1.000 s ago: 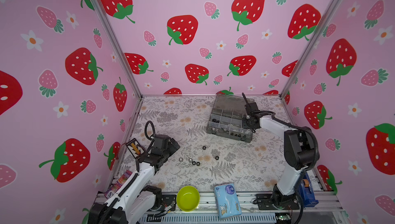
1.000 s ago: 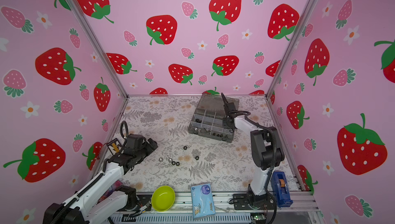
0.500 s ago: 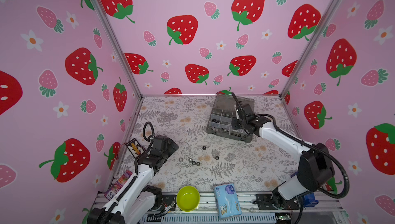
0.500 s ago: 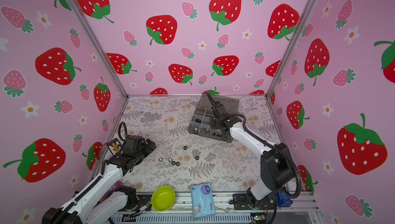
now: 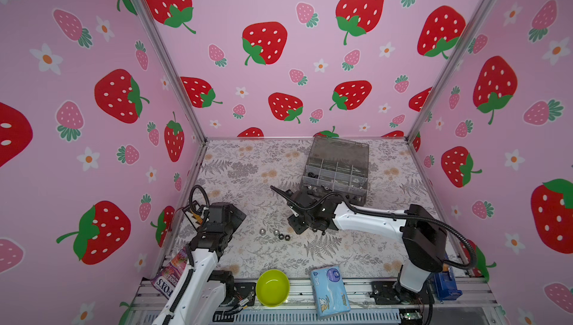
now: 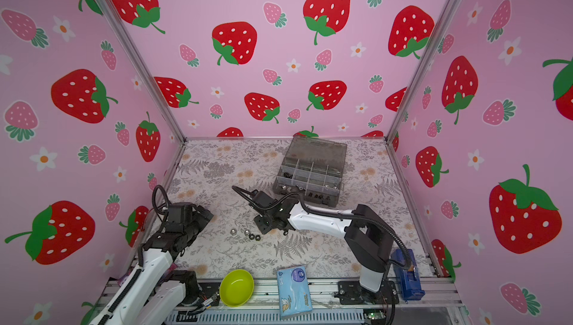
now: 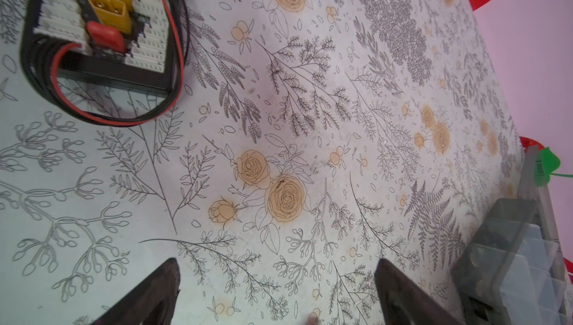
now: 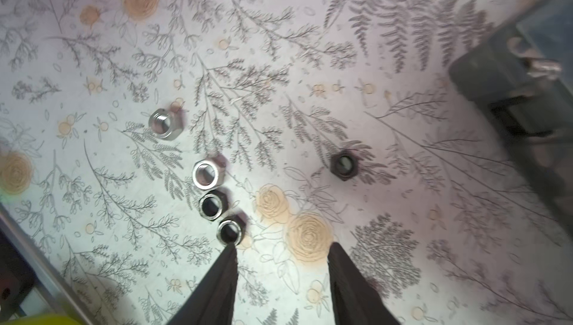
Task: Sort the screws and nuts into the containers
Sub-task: 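Move the right gripper back to the nuts and grasp another silver hex nut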
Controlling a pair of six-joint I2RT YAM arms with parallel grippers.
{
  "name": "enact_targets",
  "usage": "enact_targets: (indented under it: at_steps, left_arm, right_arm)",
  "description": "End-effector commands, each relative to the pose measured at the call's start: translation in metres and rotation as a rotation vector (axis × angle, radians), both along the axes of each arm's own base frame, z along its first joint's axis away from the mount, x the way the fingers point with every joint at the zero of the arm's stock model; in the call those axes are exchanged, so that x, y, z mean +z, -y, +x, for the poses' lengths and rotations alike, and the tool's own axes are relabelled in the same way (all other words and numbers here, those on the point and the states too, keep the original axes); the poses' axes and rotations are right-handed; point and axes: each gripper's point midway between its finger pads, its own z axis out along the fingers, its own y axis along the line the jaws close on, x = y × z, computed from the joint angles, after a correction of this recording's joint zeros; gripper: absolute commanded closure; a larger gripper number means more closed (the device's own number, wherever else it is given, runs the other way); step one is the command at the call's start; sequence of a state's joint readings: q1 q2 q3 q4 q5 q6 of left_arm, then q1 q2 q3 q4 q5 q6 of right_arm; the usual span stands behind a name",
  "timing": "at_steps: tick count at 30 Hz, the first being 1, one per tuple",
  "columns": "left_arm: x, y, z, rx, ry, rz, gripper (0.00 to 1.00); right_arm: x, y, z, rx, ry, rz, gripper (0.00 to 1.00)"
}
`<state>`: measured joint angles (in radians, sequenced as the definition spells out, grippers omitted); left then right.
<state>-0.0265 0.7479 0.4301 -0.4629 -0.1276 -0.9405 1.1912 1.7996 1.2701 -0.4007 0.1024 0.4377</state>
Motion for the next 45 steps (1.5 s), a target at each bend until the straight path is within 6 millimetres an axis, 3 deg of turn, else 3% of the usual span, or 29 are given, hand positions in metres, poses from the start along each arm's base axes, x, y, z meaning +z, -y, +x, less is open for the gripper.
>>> enact_targets:
  at_steps: [1,6,7,11,19,27,45]
  left_arm:
    - [-0.004,-0.005,-0.011,0.035,-0.013,-0.002,0.01]
    - [-0.003,-0.007,-0.013,0.045,0.003,-0.006,0.01]
    - [-0.003,-0.006,-0.013,0.045,0.003,-0.006,0.01]
    - [-0.003,-0.005,-0.012,0.040,0.001,-0.013,0.01]
    - [-0.006,-0.003,-0.011,0.038,0.005,-0.030,0.01]
    - [-0.008,0.000,-0.009,0.030,0.004,-0.041,0.01]
    - [-0.007,0.001,-0.008,0.027,0.011,-0.048,0.01]
  right_arm:
    - [-0.010,-0.011,-0.014,0.066,0.007,-0.065,0.50]
    - [-0.030,-0.033,-0.032,0.148,0.045,-0.147,0.49]
    - [-0.033,-0.036,-0.033,0.161,0.055,-0.161,0.45]
    - [-0.045,-0.046,-0.036,0.183,0.063,-0.185,0.44]
    - [-0.070,-0.044,-0.026,0.147,0.072,-0.245,0.44]
    - [-0.090,-0.039,-0.005,0.069,0.005,-0.242,0.52]
    - [-0.104,-0.027,-0.002,0.039,-0.049,-0.278,0.58]
